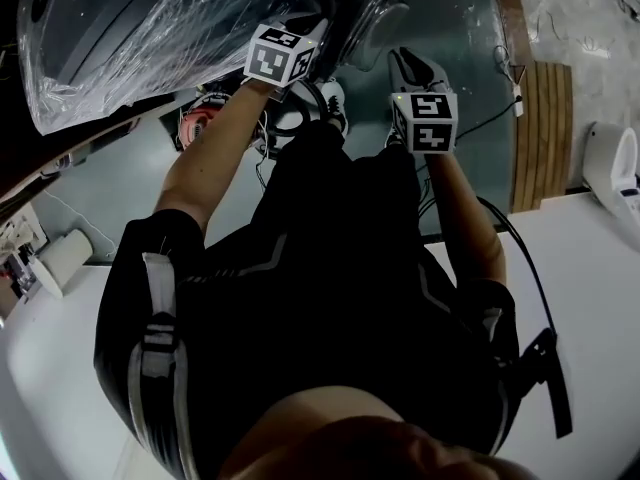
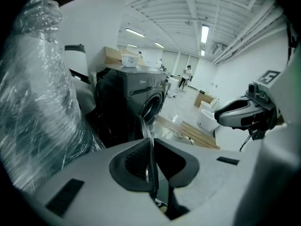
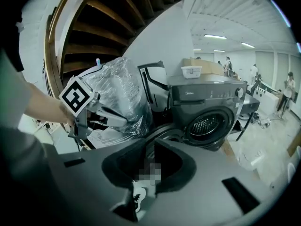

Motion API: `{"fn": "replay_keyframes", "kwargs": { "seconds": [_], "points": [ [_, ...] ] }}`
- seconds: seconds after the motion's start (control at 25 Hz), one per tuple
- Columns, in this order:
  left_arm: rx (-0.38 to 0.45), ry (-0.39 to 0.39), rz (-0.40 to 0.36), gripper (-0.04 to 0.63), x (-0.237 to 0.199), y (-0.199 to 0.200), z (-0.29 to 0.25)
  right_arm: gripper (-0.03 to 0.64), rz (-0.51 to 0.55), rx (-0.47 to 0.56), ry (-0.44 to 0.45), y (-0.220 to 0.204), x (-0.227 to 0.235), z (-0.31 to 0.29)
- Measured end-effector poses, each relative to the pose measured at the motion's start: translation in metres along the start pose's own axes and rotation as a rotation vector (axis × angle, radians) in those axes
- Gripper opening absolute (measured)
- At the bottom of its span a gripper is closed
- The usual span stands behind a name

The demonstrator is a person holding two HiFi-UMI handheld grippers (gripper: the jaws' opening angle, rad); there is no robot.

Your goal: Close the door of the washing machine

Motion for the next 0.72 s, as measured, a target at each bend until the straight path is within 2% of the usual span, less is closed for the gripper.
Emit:
{"fn": "replay_keyframes", "kwargs": {
  "seconds": [0.16, 0.52, 0.72],
  "points": [
    [-0.067, -0.069, -0.043, 0.091, 0.0, -0.02, -0.027, 0.08, -0.034, -0.054, 0.014, -0.029, -0.025, -0.034],
    [-0.229, -0.091, -0.111, 0.133, -0.014, -0.065, -0.074, 0.124, -0.134, -0.17, 0.041, -0.101, -0.07, -0.101],
    [-0.247, -0.081, -0.133, 0.133, -0.02, -0.072, -0.083, 0.146, -0.178, -0.223, 0.078, -0.133, -0.102, -0.124]
  ]
}}
Point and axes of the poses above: the fingertips, and each gripper's own axes: z backward along the fingers, x to its right, y out of its top, the point moved 1 cm from there along z, backward along the fingers, and after that the axes turned 4 degrees about z, right-handed, at the moved point
